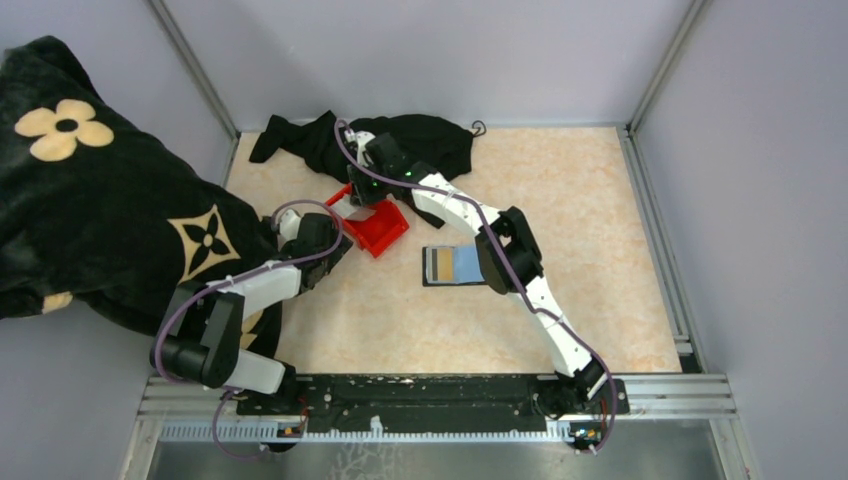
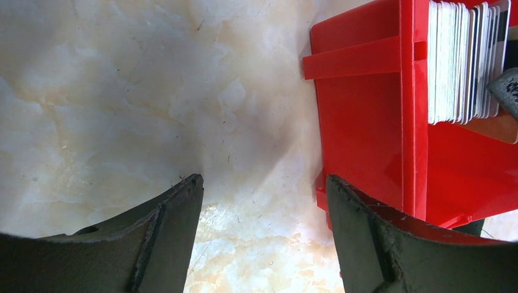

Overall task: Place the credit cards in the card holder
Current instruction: Pick up the credit card from the storage box.

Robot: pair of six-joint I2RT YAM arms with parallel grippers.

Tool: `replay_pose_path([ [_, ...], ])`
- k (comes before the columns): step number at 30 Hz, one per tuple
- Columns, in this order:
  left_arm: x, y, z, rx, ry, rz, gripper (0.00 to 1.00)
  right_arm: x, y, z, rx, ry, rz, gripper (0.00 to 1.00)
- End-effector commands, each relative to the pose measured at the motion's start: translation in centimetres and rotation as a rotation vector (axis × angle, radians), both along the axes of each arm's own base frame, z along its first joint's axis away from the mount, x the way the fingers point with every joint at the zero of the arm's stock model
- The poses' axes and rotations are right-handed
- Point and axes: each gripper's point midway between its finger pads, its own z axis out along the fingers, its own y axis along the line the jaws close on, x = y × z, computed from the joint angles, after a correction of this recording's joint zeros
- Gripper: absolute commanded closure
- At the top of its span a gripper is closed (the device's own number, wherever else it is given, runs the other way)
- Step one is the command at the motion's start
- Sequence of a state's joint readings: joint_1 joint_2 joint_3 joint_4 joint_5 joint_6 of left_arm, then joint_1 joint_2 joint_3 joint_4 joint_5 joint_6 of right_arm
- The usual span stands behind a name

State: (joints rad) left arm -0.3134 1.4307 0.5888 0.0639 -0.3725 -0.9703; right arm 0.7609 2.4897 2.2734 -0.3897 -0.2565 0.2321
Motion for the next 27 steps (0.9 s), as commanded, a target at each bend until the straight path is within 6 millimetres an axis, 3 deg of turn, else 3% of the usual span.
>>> replay_pose_path([
  [1, 0.3, 0.0, 0.1, 0.005, 0.004, -0.007, 0.2, -0.5, 0.7, 7.4, 0.108, -0.091, 0.019, 0.76],
  [18, -0.1, 0.1, 0.2, 0.0, 0.005, -0.007, 0.2, 0.5, -1.5, 7.9, 0.044, -0.17, -0.061, 0.82],
  [27, -0.2, 0.0, 0.9, 0.01, -0.001, -0.031, 0.2, 1.8, -3.5, 7.7, -0.058, -0.267, -0.127, 0.98],
])
